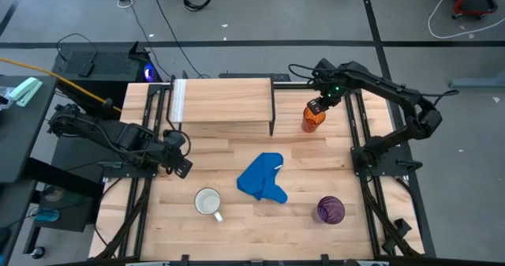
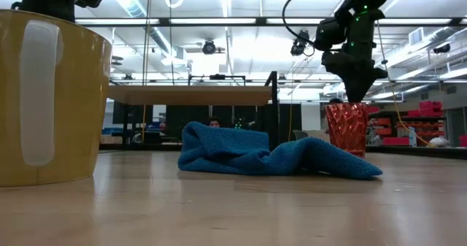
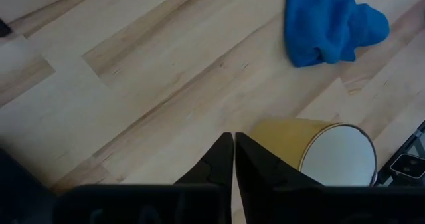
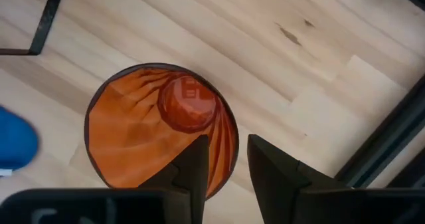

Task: Stack small to large cups/mugs on shelf
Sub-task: Move the orange glass to the center of the table

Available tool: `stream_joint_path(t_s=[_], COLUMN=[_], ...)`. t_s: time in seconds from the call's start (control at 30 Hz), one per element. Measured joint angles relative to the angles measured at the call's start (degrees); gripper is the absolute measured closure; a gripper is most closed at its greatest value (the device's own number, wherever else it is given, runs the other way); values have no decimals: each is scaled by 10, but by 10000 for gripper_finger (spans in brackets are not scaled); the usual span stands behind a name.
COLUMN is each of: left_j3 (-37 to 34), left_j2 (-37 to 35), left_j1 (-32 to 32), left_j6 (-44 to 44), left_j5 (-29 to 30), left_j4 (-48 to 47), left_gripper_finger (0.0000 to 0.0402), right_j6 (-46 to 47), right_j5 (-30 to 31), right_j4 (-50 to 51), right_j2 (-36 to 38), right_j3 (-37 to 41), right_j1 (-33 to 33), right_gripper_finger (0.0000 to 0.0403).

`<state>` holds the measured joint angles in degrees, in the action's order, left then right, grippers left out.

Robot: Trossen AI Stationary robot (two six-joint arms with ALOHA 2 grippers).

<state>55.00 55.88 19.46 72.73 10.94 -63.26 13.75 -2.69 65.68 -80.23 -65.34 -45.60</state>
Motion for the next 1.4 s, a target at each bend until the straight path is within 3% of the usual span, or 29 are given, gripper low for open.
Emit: stream_joint_path(t_s=[0.9,1.4], left_j3=[0,0], left_j2=[0,0], left_j1=[0,0], left_j6=[0,0], left_j5=[0,0], left_j4=[0,0], left_gripper_finger=[364,372], right_j6=[-2,17], right_j5=[18,18], right_j4=[-1,-44], right_j2=[-35,-34], right_j3=[1,76], right_j1=[11,24], right_gripper_finger=[292,312])
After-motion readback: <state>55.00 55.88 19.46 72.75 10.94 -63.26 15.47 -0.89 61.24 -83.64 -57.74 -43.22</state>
